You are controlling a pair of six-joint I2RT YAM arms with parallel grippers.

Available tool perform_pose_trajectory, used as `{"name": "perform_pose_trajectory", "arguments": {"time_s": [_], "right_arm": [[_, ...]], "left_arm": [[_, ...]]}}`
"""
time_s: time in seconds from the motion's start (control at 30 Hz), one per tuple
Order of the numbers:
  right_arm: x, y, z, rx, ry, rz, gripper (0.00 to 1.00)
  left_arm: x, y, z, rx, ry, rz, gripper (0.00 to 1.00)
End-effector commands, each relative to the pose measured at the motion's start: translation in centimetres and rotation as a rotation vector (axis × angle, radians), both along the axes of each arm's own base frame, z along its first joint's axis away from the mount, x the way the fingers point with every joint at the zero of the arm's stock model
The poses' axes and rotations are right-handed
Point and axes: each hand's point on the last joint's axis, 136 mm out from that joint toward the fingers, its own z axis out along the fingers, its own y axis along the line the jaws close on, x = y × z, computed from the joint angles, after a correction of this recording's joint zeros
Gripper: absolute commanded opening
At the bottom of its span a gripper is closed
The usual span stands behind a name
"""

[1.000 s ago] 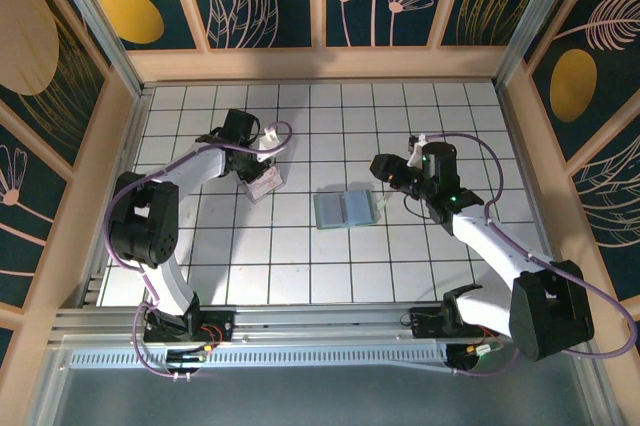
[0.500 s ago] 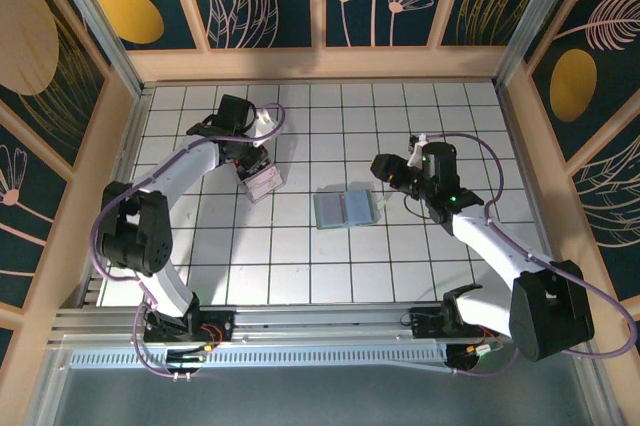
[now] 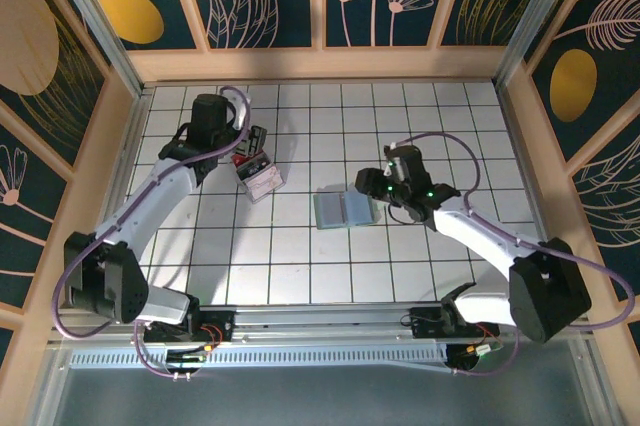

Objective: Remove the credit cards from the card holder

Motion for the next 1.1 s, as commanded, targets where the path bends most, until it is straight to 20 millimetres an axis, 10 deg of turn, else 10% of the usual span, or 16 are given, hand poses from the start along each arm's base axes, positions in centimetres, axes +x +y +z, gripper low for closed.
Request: {"name": "perform_pose_trajectory", "arguments": {"time_s": [0.0,0.37,1.07], "right_arm": [[-0.2,0.8,-0.5,-0.097,-0.001,0.018,0.48],[-2.7,6.9,-3.9,-0.325,0.032,0.204,0.39],[-3.0,9.0,-8.9,-0.503,0.11,0.292,0.6]], "left_arm": [[0.1,0.7,1.0,-0.214,-0.046,0.151,0.8],[-2.4,2.8,-0.8,-0.423,-0.062,0.336,0.99],[-3.2,5.3,-1.8,-0.442,-0.126,0.47,0.99]]}}
